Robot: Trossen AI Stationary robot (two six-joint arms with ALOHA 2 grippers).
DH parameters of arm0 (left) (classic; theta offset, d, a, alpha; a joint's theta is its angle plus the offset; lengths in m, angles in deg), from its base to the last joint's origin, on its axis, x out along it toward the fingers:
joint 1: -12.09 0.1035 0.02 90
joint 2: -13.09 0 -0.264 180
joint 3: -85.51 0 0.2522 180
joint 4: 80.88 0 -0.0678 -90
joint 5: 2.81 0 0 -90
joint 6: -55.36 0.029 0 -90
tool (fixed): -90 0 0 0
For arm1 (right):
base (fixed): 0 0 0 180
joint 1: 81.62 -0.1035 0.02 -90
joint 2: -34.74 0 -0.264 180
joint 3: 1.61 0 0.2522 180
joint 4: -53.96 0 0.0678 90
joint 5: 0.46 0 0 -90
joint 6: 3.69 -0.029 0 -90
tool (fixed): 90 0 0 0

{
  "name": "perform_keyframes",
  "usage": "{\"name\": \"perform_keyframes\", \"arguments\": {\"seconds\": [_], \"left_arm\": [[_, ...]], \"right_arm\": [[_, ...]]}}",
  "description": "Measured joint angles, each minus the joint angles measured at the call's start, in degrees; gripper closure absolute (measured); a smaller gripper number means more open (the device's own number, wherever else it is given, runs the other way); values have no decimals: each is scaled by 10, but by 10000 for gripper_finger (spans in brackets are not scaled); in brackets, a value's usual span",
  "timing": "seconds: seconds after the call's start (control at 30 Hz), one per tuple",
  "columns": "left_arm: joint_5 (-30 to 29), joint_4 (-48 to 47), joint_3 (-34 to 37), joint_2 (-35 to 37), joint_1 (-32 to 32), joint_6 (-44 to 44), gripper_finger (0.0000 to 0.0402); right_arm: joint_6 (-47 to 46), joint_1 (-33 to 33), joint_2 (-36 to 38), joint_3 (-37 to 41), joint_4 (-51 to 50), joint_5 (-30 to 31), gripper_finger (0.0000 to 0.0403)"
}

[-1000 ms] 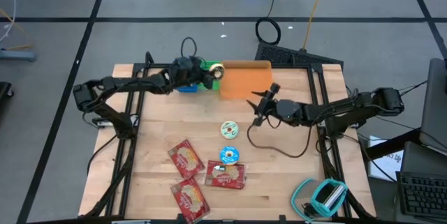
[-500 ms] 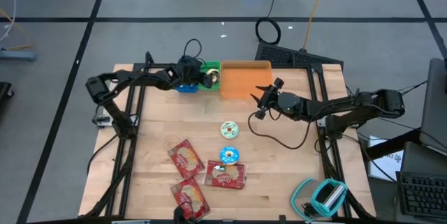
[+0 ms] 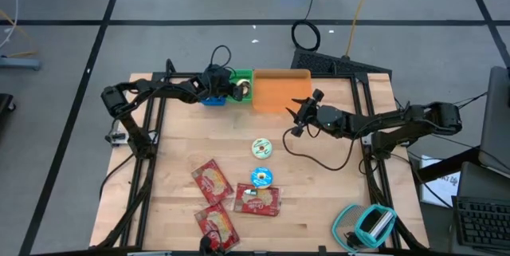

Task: Pick & Place Food Item
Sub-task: Put the black donut into the green bin

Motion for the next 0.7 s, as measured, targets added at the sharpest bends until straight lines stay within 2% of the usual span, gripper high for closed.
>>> {"name": "perform_keyframes", "arguments": {"seconds": [0.2, 0.4, 0.7], "left_arm": [[-3, -7, 0, 0, -1, 0, 301], [-30, -7, 0, 0, -1, 15, 247], [-31, -7, 0, 0, -1, 45, 175]], "right_arm": [[0, 0, 0, 0, 0, 0, 243], [0, 0, 0, 0, 0, 0, 243], [0, 0, 0, 0, 0, 0, 243]]}}
